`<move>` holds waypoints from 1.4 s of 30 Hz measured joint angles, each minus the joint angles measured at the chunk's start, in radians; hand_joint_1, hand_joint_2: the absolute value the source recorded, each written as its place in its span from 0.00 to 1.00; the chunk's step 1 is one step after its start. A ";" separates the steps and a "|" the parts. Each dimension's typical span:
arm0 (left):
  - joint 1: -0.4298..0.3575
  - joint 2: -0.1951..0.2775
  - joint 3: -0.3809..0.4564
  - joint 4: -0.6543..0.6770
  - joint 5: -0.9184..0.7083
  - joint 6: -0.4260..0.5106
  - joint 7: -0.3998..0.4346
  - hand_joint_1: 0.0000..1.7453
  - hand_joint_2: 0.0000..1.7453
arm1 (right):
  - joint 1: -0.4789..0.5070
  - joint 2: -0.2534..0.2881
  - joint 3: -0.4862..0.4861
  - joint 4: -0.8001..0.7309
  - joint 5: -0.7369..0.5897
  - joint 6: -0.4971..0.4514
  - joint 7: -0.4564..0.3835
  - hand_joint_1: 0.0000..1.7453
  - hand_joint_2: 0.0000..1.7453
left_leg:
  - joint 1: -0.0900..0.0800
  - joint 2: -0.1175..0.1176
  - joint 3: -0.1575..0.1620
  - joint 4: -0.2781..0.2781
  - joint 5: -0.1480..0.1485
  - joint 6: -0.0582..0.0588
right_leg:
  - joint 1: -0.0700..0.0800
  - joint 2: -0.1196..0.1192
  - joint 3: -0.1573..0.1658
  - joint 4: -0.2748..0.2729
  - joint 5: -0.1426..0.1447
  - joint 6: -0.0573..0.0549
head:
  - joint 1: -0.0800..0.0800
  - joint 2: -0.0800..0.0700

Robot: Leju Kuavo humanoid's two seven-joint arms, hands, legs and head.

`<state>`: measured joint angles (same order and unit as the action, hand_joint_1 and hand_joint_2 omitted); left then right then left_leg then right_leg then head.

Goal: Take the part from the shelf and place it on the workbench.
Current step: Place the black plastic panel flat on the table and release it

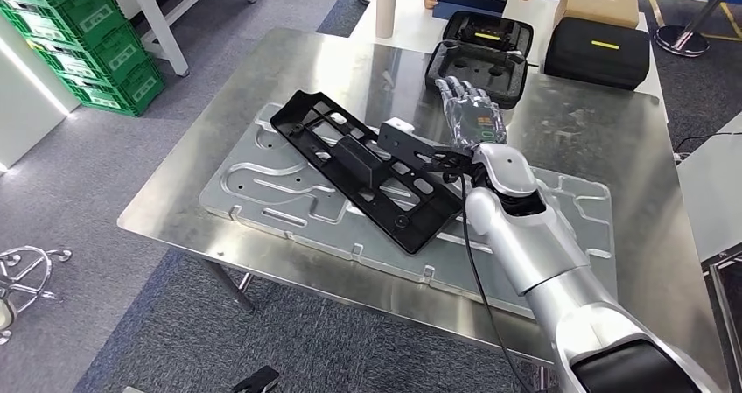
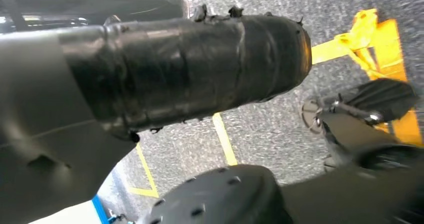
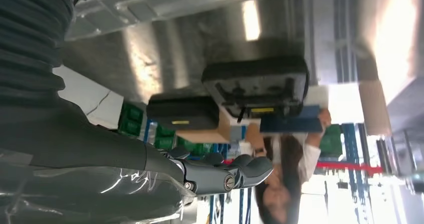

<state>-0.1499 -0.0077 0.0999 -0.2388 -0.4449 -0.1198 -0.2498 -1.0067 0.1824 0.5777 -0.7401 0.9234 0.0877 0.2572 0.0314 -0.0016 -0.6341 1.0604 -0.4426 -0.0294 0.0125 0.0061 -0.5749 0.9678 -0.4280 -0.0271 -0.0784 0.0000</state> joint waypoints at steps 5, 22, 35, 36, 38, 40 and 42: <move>0.002 -0.001 0.000 0.000 0.017 0.001 -0.007 0.00 0.00 | -0.007 -0.003 -0.003 0.004 -0.262 0.052 -0.056 0.00 0.00 | -0.001 -0.004 0.026 -0.063 0.017 0.023 | 0.002 0.001 -0.012 0.015 -0.011 0.022 | 0.000 0.000; 0.029 -0.020 0.004 0.000 0.037 0.023 -0.049 0.00 0.00 | 0.198 -0.106 -0.142 -0.553 -1.151 -0.127 -0.206 0.00 1.00 | -0.006 -0.001 0.031 -0.039 -0.012 0.008 | 0.001 -0.010 0.019 -0.032 0.008 -0.006 | 0.001 0.000; 0.046 0.003 0.010 0.001 0.063 0.044 -0.061 0.00 0.00 | 0.419 -0.187 -0.230 -0.866 -1.201 -0.199 -0.219 0.00 1.00 | -0.008 0.000 0.013 0.045 -0.039 0.007 | -0.002 -0.007 0.026 -0.025 0.004 0.003 | -0.005 0.000; 0.051 0.003 0.013 0.003 0.073 0.049 -0.065 0.00 0.00 | 0.484 -0.211 -0.258 -0.933 -1.214 -0.209 -0.225 0.00 1.00 | -0.006 -0.001 0.045 -0.017 -0.018 0.016 | -0.002 -0.007 0.021 -0.015 -0.003 0.012 | -0.005 0.000; 0.058 0.000 0.023 0.005 0.093 0.058 -0.068 0.00 0.00 | 0.619 -0.254 -0.315 -1.052 -1.250 -0.228 -0.246 0.00 1.00 | -0.004 -0.004 0.072 -0.072 -0.011 0.038 | -0.001 -0.005 -0.003 0.034 -0.036 0.034 | 0.000 0.000; 0.058 -0.008 0.034 0.005 0.107 0.065 -0.060 0.00 0.00 | 0.710 -0.274 -0.355 -1.093 -1.282 -0.235 -0.272 0.00 1.00 | -0.002 -0.005 0.071 -0.074 -0.009 0.045 | -0.006 -0.004 -0.059 0.153 -0.099 0.049 | 0.003 0.000; 0.060 -0.014 0.045 0.005 0.120 0.072 -0.051 0.00 0.00 | 0.805 -0.289 -0.391 -1.123 -1.297 -0.237 -0.300 0.00 1.00 | -0.002 -0.007 0.069 -0.074 -0.009 0.046 | -0.011 -0.004 -0.120 0.282 -0.147 0.057 | 0.004 0.000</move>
<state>-0.0903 -0.0218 0.1451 -0.2337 -0.3254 -0.0477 -0.3004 -0.2014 -0.1070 0.1871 -1.8626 -0.3740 -0.1491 -0.0426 0.0293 -0.0089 -0.5654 0.9866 -0.4518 0.0167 0.0020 0.0016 -0.6953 1.2497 -0.5746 0.0297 -0.0746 0.0000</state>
